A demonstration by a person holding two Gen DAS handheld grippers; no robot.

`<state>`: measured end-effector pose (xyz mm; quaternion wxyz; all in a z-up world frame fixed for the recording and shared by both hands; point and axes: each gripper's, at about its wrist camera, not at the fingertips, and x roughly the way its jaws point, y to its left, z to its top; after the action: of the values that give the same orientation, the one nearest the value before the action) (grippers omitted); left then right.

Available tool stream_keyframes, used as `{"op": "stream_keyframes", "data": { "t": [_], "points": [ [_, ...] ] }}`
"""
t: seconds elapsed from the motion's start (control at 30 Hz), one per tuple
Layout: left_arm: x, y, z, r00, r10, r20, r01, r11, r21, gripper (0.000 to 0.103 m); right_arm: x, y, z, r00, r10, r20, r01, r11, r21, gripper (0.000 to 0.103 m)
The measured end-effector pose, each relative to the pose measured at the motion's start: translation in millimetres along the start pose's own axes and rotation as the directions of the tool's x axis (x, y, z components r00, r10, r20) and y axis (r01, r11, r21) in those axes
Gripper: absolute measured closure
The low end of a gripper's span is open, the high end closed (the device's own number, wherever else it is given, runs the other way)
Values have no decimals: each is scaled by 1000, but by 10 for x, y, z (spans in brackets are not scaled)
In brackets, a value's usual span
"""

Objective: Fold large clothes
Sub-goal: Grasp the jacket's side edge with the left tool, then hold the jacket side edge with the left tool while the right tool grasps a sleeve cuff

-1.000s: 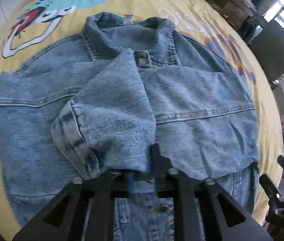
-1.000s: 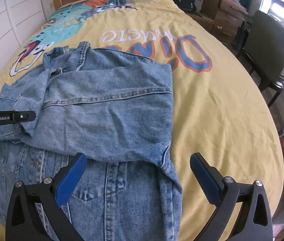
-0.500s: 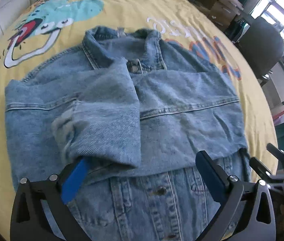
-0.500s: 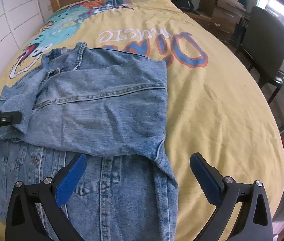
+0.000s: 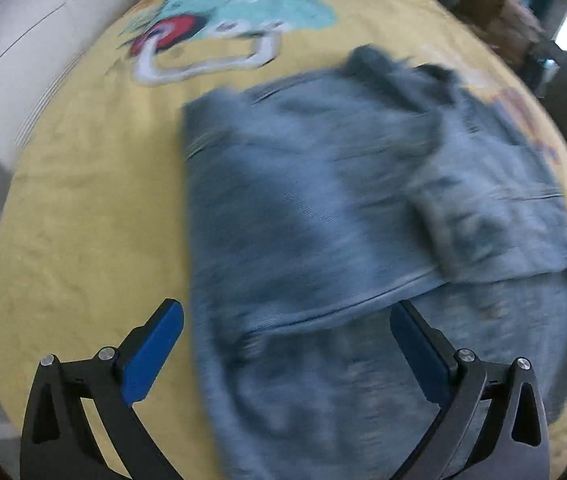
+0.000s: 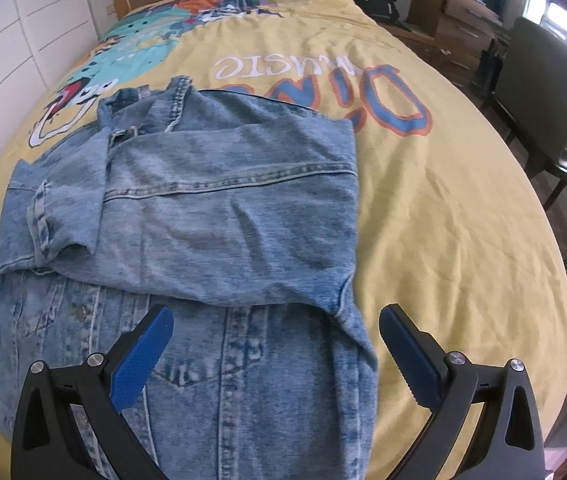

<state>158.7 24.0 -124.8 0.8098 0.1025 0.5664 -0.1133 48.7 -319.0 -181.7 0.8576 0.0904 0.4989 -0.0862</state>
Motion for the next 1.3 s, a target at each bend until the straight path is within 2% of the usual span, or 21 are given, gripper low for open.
{"op": "stream_keyframes", "data": {
  "t": [0.07,0.2,0.27,0.3,0.33,0.47,0.57,0.63,0.67,0.77,0.87,1.1,1.2,1.3],
  "points": [
    [109,168,-113,999,18,-30,-19,999,-34,1,8,58,4,1000,1,-4,-1,1000,-14,0],
    [285,261,-248,998,5,-57,-9,998,-65,3,41,151,-4,1000,1,-17,-2,999,-37,0],
    [342,263,-265,999,6,-39,-9,997,-70,14,56,199,-18,1000,6,-27,-8,999,-45,0],
    [371,263,-260,999,5,-40,-8,997,-72,25,65,222,-28,999,8,-32,-10,999,-46,1],
    [407,263,-249,999,-1,-46,-2,997,-75,31,77,246,-38,999,10,-37,-12,999,-47,0],
    [523,237,-199,999,-18,-47,14,997,-75,36,134,377,-73,998,6,-60,-11,997,-73,0],
    [521,209,-173,999,-43,-24,42,998,-51,59,175,514,-70,997,4,-73,-11,994,-104,0],
    [501,238,-164,999,-35,-16,34,998,-55,85,195,599,-57,997,5,-78,-14,992,-122,0],
    [476,279,-158,999,-37,-10,37,997,-66,85,205,653,-42,997,7,-80,-17,991,-132,0],
    [364,507,-177,994,-110,16,112,986,-121,89,204,852,45,997,18,-73,-30,985,-171,0],
    [369,637,-245,991,-133,19,135,981,-143,90,160,1094,165,998,40,-51,-50,976,-212,0],
    [394,587,-235,993,-114,9,114,984,-140,89,171,1817,422,996,89,-19,-90,942,-324,0],
    [422,555,-235,993,-118,8,118,984,-131,89,358,2189,539,992,106,-68,-123,928,-352,0],
    [465,508,-190,993,-122,5,121,985,-122,89,547,2445,600,993,84,-86,-110,923,-370,1]
  ]
}}
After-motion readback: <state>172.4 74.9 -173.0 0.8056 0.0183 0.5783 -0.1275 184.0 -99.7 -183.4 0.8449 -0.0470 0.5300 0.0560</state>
